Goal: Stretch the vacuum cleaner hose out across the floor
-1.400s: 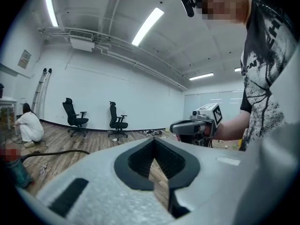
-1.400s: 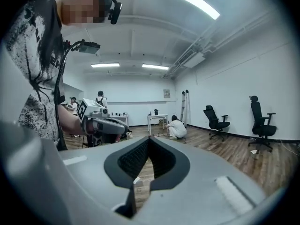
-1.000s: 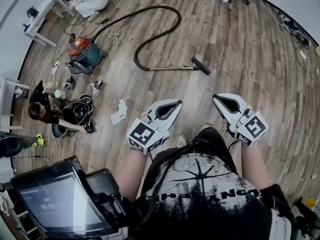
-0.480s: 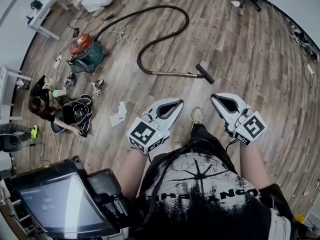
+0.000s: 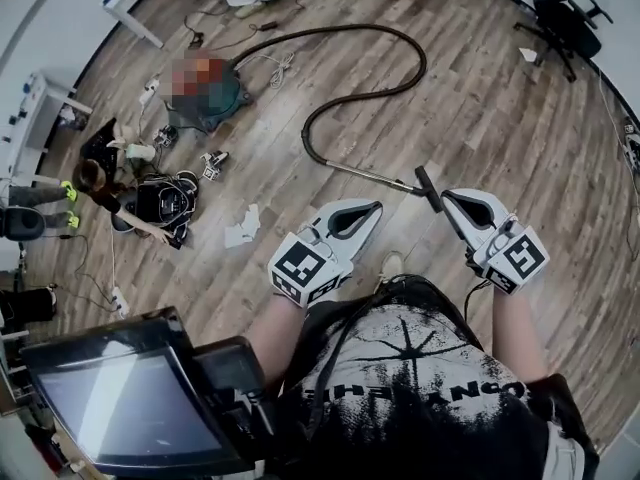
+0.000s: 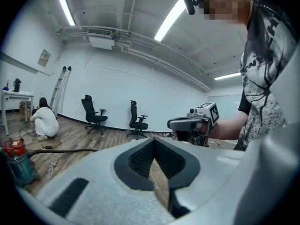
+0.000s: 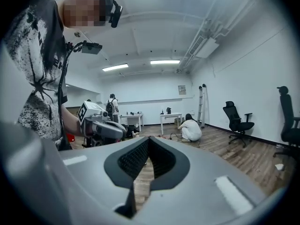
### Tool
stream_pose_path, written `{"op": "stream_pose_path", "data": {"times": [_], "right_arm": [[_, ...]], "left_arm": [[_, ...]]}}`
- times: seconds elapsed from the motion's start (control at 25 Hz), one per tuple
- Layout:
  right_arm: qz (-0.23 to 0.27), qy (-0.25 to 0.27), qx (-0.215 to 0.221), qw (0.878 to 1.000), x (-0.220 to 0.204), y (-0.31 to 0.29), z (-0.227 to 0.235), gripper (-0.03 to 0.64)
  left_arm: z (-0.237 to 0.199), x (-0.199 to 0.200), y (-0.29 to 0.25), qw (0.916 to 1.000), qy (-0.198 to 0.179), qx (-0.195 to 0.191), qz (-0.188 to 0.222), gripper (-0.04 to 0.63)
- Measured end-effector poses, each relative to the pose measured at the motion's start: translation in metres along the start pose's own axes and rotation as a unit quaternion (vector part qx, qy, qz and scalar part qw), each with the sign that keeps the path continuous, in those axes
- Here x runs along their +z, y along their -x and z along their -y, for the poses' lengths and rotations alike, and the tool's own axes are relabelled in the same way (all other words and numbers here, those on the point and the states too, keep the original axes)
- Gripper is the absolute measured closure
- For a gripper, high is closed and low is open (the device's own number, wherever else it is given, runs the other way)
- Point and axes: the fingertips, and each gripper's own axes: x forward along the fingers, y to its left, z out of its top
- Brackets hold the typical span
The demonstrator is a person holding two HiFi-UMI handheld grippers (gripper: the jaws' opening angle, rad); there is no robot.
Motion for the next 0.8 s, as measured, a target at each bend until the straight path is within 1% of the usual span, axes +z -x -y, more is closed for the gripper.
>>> {"op": "stream_pose_path", "data": {"times": [0.28,0.44,0.64,0.8], "right_arm": [[0.002,0.004,0.045,0.999,0.006,-0.020,0.057,0.609],[-0.002,-0.007,0.054,0.999,-0.001,-0.032,0.078,0.609],[-0.010,-0.017,0.054,0.998,-0.014,-0.050,0.090,0.609],[-0.020,-0.008,0.035,0.999,-0.014,-0.074,0.105,0.609]], "left_arm": [[-0.046,0.021,-0.033,0.9981,0.003,0.060,0.011,0.594],[-0.069,0.025,-0.039,0.9967,0.008,0.081,0.005,0.595],[-0.096,0.018,-0.044,0.9964,0.014,0.083,0.000,0.594],[-0.126,0.016,-0.055,0.9982,0.017,0.057,0.001,0.595]]}}
